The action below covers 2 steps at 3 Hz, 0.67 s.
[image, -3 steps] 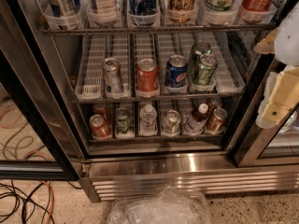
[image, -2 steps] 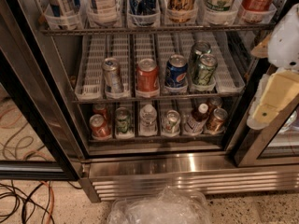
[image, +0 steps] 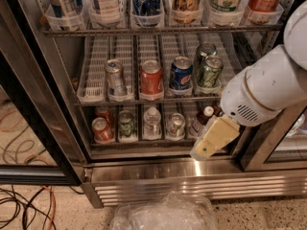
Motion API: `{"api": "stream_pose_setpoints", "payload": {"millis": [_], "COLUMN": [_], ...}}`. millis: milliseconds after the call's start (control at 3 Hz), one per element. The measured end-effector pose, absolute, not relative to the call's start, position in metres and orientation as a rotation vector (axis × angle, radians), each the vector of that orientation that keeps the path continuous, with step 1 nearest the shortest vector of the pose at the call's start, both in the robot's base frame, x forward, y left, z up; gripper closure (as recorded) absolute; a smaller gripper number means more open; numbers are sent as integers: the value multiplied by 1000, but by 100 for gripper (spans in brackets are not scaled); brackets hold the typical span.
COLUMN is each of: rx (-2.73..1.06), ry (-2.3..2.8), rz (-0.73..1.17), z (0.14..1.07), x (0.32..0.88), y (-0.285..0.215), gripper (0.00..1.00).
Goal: Pick water bottle from bottom shelf of fridge
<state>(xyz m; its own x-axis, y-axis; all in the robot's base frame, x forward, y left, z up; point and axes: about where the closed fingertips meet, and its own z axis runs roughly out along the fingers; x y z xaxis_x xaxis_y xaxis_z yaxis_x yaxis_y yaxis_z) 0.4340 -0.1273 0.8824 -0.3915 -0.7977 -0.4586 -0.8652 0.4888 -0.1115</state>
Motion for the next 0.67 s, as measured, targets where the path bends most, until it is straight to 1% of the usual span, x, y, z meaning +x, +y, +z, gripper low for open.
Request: {"api": "stream_pose_setpoints", "payload": {"millis": [333, 667], "rx": [-1375, -1304], "ry": [2284, 2299], "rz": [200, 241], "z": [882, 862], "x": [434, 437], "y": [-127, -102], "gripper": [0, 0]}}
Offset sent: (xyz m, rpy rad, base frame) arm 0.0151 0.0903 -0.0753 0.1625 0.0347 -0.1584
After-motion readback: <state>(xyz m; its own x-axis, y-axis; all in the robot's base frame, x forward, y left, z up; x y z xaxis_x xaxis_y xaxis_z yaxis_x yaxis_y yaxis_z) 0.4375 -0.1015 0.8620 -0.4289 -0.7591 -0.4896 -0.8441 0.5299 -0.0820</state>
